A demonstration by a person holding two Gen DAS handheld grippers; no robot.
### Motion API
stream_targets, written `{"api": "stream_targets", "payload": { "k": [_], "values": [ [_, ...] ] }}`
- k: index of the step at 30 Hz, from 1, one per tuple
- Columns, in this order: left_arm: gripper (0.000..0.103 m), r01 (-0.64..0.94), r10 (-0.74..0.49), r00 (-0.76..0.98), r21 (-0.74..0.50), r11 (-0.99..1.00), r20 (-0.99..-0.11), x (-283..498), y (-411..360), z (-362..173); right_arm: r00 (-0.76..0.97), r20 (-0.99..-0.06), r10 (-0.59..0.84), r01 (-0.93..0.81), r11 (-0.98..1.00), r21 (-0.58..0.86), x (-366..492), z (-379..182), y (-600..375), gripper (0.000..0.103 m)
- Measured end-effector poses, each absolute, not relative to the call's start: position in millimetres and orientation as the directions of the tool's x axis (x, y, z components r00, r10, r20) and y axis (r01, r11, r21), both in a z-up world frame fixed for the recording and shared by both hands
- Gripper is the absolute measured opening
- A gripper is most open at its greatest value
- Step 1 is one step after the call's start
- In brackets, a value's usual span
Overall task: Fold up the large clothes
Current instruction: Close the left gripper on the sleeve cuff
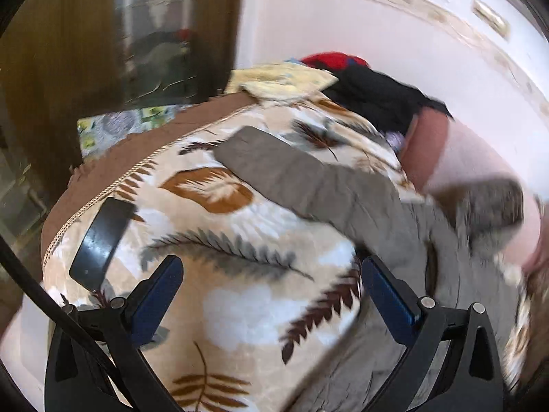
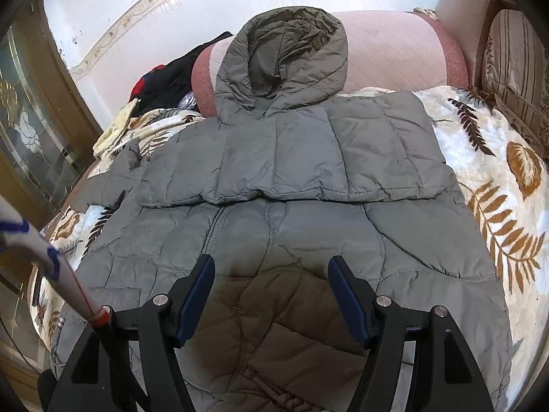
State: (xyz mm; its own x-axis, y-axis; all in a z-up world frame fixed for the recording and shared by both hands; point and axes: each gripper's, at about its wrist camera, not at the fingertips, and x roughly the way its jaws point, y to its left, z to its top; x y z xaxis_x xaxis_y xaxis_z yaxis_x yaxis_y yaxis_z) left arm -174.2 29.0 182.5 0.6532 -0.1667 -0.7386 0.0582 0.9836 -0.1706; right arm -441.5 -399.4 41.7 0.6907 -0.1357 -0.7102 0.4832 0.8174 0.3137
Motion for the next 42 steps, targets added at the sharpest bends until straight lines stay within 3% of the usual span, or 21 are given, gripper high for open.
{"api": "stream_targets", "payload": {
  "k": [7,13,15,19,21,23,25,42],
  "values": [
    [0.103,0.022,-0.178,0.641,-0.213,0.977,-0.746,-126.6,47.4,207.4,0.697,-0.707,-0.124,0.461,0.832,0.309,-438.4,42.7,-393.9,0.073],
    [0.101,0.003,-0.235,0.589,-0.289,0.957,-0.773,-77.3,49.6,190.8,0.694,-0.711,-0.116,0.455,0.836,0.307,-435.8,40.9,-393.8,0.073],
    [0.096,0.002,-0.252,0.574,-0.307,0.952,-0.779,-64.7,49.4,180.5,0.691,-0.715,-0.110,0.451,0.838,0.308,-432.2,39.0,-393.2,0.073],
    [0.071,-0.012,-0.276,0.531,-0.332,0.943,-0.802,-32.0,49.6,151.4,0.681,-0.726,-0.100,0.441,0.846,0.298,-422.6,34.9,-389.7,0.073],
    [0.070,-0.019,-0.289,0.519,-0.348,0.937,-0.805,-16.1,50.8,137.8,0.679,-0.728,-0.094,0.437,0.849,0.298,-420.4,33.4,-389.1,0.073],
    [0.054,-0.015,-0.298,0.520,-0.358,0.934,-0.801,-1.2,52.7,127.6,0.681,-0.727,-0.082,0.429,0.849,0.307,-418.1,32.1,-388.0,0.073],
    [0.046,-0.016,-0.307,0.513,-0.367,0.930,-0.801,16.6,54.5,114.8,0.679,-0.729,-0.082,0.429,0.850,0.305,-416.6,31.2,-387.8,0.073],
    [0.046,-0.223,-0.370,0.545,-0.555,0.801,-0.753,97.4,90.6,22.0,0.668,-0.742,-0.053,0.427,0.844,0.324,-407.3,22.5,-391.3,0.073]
  ]
}}
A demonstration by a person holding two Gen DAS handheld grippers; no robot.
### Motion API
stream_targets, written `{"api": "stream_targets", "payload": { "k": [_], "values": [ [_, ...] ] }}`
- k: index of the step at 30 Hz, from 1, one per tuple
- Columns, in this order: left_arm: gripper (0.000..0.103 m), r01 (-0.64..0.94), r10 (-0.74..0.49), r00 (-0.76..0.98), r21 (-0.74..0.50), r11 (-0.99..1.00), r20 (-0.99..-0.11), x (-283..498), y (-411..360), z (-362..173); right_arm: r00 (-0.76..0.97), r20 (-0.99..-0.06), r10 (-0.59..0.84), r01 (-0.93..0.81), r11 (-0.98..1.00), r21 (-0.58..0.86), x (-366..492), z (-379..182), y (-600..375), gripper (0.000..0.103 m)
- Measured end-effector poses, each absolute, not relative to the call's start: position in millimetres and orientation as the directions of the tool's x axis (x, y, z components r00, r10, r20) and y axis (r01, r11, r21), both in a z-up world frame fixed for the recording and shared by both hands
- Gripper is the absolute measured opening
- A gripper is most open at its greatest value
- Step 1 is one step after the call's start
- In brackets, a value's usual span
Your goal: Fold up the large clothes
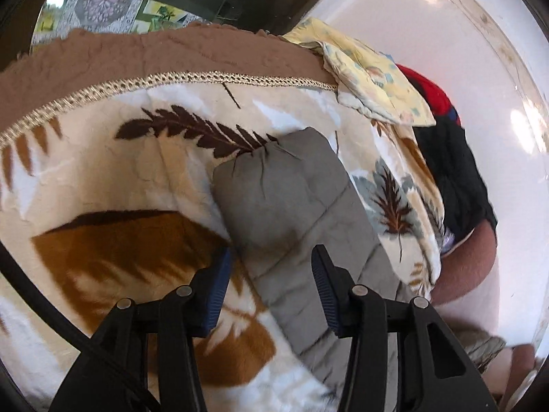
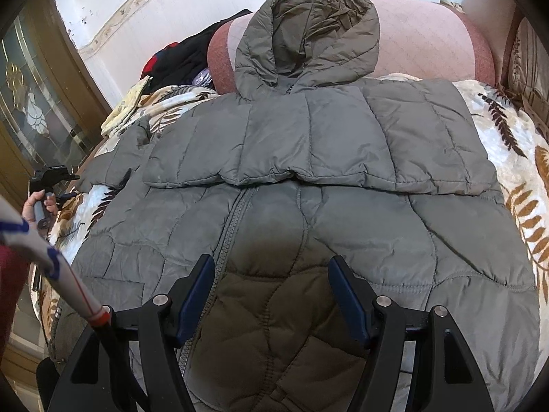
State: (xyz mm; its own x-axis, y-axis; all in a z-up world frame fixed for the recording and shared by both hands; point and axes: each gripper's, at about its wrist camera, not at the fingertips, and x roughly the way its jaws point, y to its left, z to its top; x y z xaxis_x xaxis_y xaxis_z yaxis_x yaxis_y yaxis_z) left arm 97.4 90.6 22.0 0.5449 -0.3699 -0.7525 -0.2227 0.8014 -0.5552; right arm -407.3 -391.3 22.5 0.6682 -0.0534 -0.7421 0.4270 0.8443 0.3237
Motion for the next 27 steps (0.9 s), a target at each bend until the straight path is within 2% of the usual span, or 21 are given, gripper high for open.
{"api": "stream_targets", "payload": {
  "k": [4,6,7,8,15,20,24,27],
  "values": [
    [0.049,-0.253,-0.378,0.567,-0.592,0.765,-0.732,102.0,86.3,7.6,0.669,-0.741,-0.056,0.430,0.842,0.324,-406.6,22.3,-393.6,0.073],
    [0.048,-0.239,-0.354,0.582,-0.570,0.786,-0.732,100.8,80.8,9.1,0.677,-0.732,-0.078,0.442,0.838,0.320,-409.0,25.9,-397.4,0.073],
    [0.027,-0.225,-0.344,0.591,-0.559,0.798,-0.729,99.8,78.6,11.6,0.682,-0.727,-0.087,0.449,0.833,0.322,-410.7,27.3,-399.6,0.073],
    [0.015,-0.212,-0.339,0.595,-0.549,0.808,-0.729,99.8,76.5,13.8,0.684,-0.723,-0.094,0.461,0.824,0.330,-412.4,28.2,-403.3,0.073],
    [0.015,-0.144,-0.346,0.622,-0.537,0.831,-0.703,89.3,70.9,47.5,0.699,-0.703,-0.132,0.502,0.791,0.351,-422.1,34.7,-415.0,0.073],
    [0.014,-0.084,-0.350,0.640,-0.515,0.853,-0.684,74.2,60.0,82.9,0.665,-0.664,-0.343,0.592,0.784,0.187,-425.2,53.6,-428.7,0.073],
    [0.014,-0.032,-0.369,0.652,-0.510,0.859,-0.662,58.9,46.7,117.7,0.594,-0.758,-0.270,0.644,0.725,0.246,-423.6,25.1,-453.6,0.073],
    [0.014,0.021,-0.379,0.664,-0.490,0.871,-0.644,44.2,30.9,146.7,0.552,-0.801,-0.233,0.642,0.731,0.230,-416.8,11.7,-453.0,0.073]
  ]
}}
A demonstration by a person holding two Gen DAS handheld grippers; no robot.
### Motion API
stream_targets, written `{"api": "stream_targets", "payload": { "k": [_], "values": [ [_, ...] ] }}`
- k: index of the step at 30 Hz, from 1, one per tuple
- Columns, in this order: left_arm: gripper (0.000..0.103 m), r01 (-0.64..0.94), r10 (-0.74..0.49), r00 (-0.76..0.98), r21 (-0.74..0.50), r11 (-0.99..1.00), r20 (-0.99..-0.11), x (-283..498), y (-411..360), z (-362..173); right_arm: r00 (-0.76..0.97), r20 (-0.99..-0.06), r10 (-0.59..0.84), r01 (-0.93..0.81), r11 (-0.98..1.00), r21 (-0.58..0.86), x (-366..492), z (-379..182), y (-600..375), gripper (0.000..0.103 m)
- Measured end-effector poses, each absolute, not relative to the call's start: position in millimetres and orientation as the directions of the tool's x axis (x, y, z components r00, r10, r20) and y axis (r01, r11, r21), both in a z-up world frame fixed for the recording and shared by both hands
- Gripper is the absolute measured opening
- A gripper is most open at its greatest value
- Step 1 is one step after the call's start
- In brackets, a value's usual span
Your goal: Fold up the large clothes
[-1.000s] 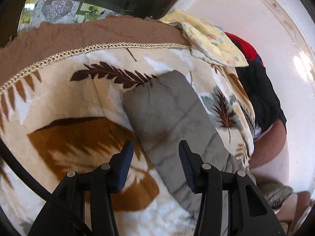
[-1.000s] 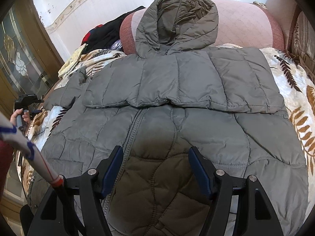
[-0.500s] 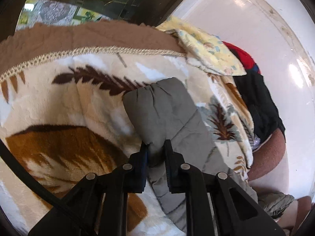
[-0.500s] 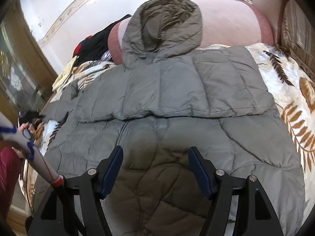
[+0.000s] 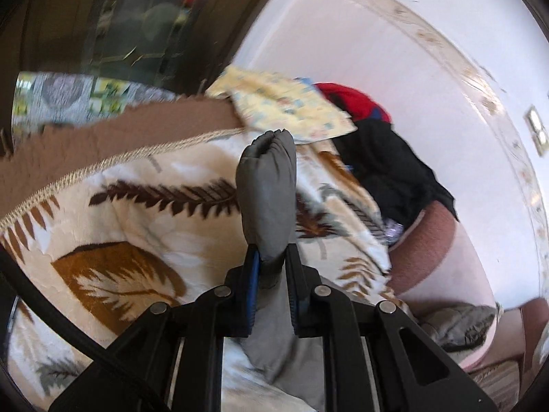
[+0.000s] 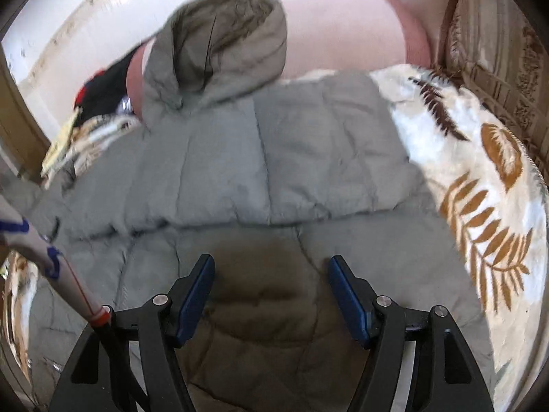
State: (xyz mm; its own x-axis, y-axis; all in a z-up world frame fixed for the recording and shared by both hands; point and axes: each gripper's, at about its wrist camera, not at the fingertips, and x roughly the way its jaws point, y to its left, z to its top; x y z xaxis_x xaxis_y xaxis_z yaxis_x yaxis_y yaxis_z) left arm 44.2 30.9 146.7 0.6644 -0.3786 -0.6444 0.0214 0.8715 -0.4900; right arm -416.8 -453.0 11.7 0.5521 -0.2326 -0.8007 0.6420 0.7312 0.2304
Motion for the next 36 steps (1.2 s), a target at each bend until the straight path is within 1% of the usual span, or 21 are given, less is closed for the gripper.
{"api": "stream_targets", "payload": {
  "k": [3,9,12,13,14,15,16,17,19,22,25,27,29,31,33,36],
  "values": [
    [0.014,0.088,-0.403,0.677,-0.476,0.875,-0.616,25.6,11.1,177.4,0.545,-0.801,-0.246,0.630,0.751,0.198,-413.3,12.8,-444.7,0.073],
    [0.014,0.235,-0.477,0.691,-0.456,0.858,-0.542,-22.6,-35.8,242.0,0.580,-0.774,-0.255,0.630,0.742,0.228,-419.7,21.9,-444.4,0.073],
    [0.014,0.282,-0.505,0.674,-0.445,0.850,-0.538,-40.7,-56.7,260.3,0.587,-0.770,-0.250,0.634,0.734,0.245,-421.4,24.2,-447.3,0.073],
    [0.019,0.282,-0.512,0.663,-0.452,0.846,-0.546,-44.0,-62.6,262.9,0.596,-0.765,-0.245,0.635,0.727,0.262,-425.2,25.4,-448.5,0.073],
    [0.029,0.283,-0.523,0.646,-0.463,0.840,-0.555,-45.8,-67.4,263.0,0.601,-0.762,-0.240,0.634,0.724,0.272,-426.3,26.1,-448.4,0.073],
    [0.036,0.274,-0.516,0.643,-0.460,0.845,-0.565,-46.5,-69.8,261.2,0.608,-0.759,-0.232,0.632,0.721,0.285,-429.3,27.0,-448.5,0.073],
    [0.052,0.261,-0.502,0.648,-0.452,0.853,-0.573,-46.3,-69.7,259.1,0.611,-0.758,-0.229,0.629,0.722,0.289,-431.4,27.8,-447.9,0.073],
    [0.061,0.234,-0.477,0.658,-0.444,0.865,-0.583,-44.8,-66.8,252.4,0.612,-0.757,-0.229,0.626,0.725,0.287,-432.3,28.5,-447.2,0.073],
    [0.062,0.199,-0.451,0.661,-0.439,0.876,-0.600,-38.7,-58.4,235.4,0.610,-0.758,-0.230,0.622,0.732,0.279,-432.5,28.7,-445.8,0.073],
    [0.062,0.122,-0.389,0.634,-0.411,0.903,-0.668,-16.4,-34.7,197.2,0.612,-0.760,-0.221,0.621,0.729,0.288,-430.3,26.4,-447.1,0.073],
    [0.062,0.035,-0.372,0.597,-0.440,0.897,-0.710,7.0,-2.1,157.7,0.608,-0.765,-0.210,0.614,0.735,0.286,-424.6,23.3,-444.1,0.073],
    [0.062,-0.030,-0.356,0.586,-0.459,0.888,-0.728,23.2,26.3,128.9,0.599,-0.773,-0.209,0.606,0.749,0.268,-419.7,21.0,-440.3,0.073],
    [0.056,-0.074,-0.338,0.579,-0.461,0.884,-0.742,35.3,47.3,105.7,0.598,-0.774,-0.208,0.600,0.756,0.260,-417.9,19.7,-438.3,0.073],
    [0.054,-0.111,-0.333,0.570,-0.472,0.875,-0.751,45.8,62.4,87.9,0.596,-0.775,-0.209,0.595,0.764,0.251,-414.6,19.0,-435.9,0.073],
    [0.053,-0.156,-0.342,0.558,-0.500,0.852,-0.756,59.4,78.2,66.3,0.592,-0.777,-0.214,0.592,0.770,0.239,-411.9,17.7,-433.9,0.073],
    [0.053,-0.176,-0.339,0.563,-0.511,0.841,-0.753,73.0,88.4,49.6,0.582,-0.781,-0.227,0.590,0.779,0.213,-407.6,14.4,-430.2,0.073]
  ]
}}
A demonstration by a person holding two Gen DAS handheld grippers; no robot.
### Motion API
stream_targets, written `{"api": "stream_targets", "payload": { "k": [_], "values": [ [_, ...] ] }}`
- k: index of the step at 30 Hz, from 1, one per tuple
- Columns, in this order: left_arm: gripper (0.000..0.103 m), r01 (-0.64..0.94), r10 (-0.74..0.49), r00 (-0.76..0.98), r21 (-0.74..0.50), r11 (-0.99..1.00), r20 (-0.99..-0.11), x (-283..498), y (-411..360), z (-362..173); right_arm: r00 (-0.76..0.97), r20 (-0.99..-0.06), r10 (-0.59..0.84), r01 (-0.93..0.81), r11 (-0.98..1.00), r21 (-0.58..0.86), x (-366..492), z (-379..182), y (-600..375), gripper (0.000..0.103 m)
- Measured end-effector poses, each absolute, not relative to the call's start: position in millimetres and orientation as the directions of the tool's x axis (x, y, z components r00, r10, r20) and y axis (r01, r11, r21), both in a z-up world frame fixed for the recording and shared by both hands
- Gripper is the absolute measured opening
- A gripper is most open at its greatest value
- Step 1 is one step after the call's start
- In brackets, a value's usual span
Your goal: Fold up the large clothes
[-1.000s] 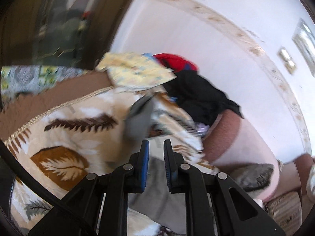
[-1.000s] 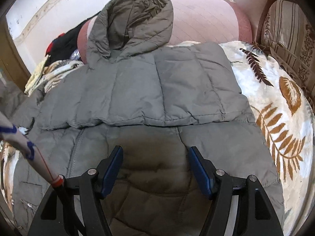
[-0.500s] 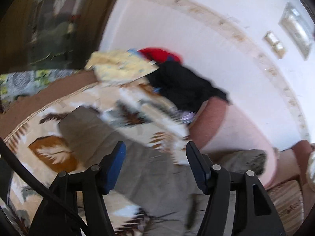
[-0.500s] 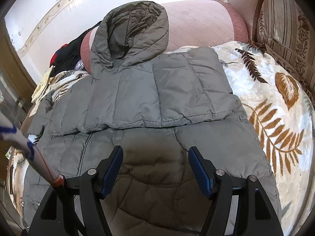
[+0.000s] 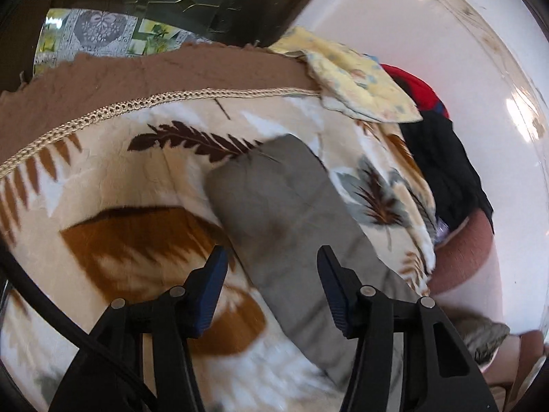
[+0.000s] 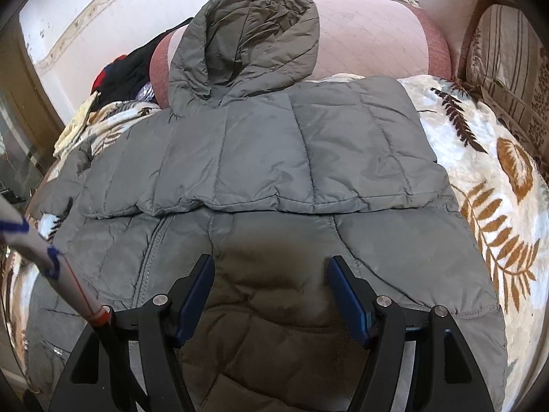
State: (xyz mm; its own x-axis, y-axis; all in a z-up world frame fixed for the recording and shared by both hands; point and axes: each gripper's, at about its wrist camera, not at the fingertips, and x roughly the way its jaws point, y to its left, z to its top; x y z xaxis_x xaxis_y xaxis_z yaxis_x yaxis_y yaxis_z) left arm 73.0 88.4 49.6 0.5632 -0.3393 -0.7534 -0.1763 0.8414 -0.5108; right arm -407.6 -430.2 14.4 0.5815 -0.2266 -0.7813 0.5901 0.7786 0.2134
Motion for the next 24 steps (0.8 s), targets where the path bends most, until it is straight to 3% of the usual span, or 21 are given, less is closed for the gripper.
{"api": "stream_targets", "payload": {
  "k": [9,11,16,24],
  "values": [
    [0.050,-0.210,-0.344,0.592,-0.552,0.807,-0.729,110.0,82.9,12.5,0.564,-0.788,-0.247,0.593,0.785,0.178,-401.2,8.1,-427.6,0.073],
    [0.010,-0.181,-0.329,0.617,-0.536,0.824,-0.715,108.2,75.6,15.3,0.562,-0.788,-0.250,0.593,0.786,0.173,-399.9,7.3,-426.2,0.073],
    [0.009,-0.134,-0.343,0.666,-0.559,0.818,-0.662,100.0,71.0,30.0,0.566,-0.786,-0.249,0.593,0.785,0.178,-400.7,7.5,-426.1,0.073],
    [0.009,0.021,-0.411,0.702,-0.559,0.829,-0.582,69.8,48.0,108.8,0.581,-0.778,-0.239,0.606,0.765,0.218,-407.3,11.6,-432.1,0.074]
  ]
}}
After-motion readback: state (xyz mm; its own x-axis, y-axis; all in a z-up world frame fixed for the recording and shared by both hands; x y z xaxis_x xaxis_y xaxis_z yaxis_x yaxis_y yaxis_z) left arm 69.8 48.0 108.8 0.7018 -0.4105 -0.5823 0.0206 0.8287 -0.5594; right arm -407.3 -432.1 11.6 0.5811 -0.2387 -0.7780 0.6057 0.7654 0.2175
